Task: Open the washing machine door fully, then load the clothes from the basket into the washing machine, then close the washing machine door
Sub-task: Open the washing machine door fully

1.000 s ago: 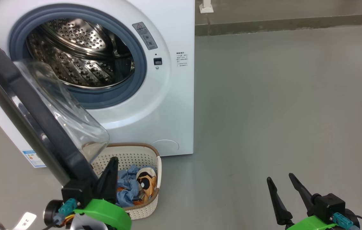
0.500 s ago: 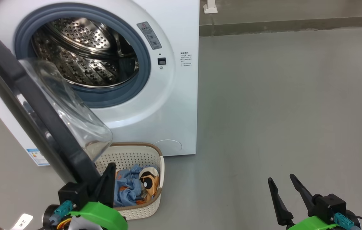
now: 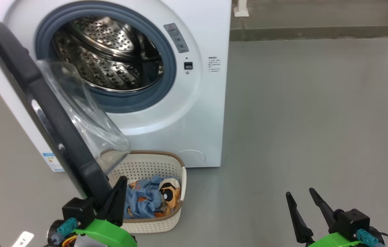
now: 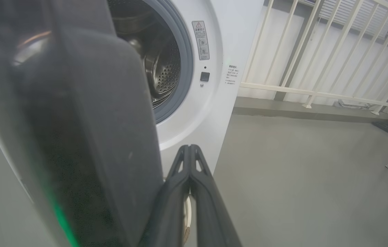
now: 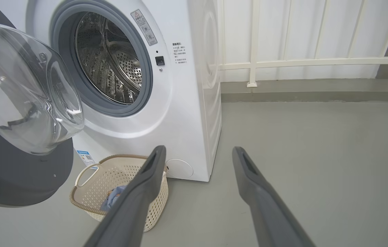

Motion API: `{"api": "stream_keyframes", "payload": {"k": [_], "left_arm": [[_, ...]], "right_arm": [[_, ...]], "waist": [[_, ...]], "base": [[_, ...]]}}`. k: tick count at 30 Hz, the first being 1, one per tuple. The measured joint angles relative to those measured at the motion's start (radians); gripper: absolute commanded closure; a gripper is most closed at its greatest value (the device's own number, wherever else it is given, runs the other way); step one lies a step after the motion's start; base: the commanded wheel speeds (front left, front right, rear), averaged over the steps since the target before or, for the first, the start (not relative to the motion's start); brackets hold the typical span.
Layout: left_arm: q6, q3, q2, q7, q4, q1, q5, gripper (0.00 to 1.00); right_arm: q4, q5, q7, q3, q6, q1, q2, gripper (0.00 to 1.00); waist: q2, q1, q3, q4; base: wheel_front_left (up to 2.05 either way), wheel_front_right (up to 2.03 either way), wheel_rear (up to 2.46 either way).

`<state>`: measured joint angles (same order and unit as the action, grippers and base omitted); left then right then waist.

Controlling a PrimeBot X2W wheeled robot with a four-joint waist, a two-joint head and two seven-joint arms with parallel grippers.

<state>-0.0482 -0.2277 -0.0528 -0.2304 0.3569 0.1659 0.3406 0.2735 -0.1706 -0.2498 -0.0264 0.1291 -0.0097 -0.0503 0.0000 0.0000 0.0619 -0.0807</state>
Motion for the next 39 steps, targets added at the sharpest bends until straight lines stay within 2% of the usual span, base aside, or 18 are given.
{"api": "stream_keyframes", "payload": {"k": [10, 21, 39], "left_arm": [[0.001, -0.005, -0.002, -0.008, 0.000, -0.018, 0.003, 1.00], [0.027, 0.011, -0.034, -0.007, -0.004, -0.052, 0.018, 1.00], [0.062, 0.076, -0.084, -0.007, -0.041, -0.091, 0.054, 1.00]], "right_arm": [[0.007, -0.012, 0.000, -0.013, 0.000, 0.006, 0.000, 0.00], [0.013, -0.026, 0.000, -0.025, 0.000, 0.011, 0.000, 0.00], [0.019, -0.027, 0.000, -0.039, 0.000, 0.012, 0.002, 0.00]], "waist": [[0.0000, 0.0000, 0.009, -0.066], [0.0000, 0.0000, 0.030, -0.148], [0.0000, 0.0000, 0.030, -0.204]], "base": [[0.00, 0.00, 0.00], [0.00, 0.00, 0.00], [0.00, 0.00, 0.00]]}}
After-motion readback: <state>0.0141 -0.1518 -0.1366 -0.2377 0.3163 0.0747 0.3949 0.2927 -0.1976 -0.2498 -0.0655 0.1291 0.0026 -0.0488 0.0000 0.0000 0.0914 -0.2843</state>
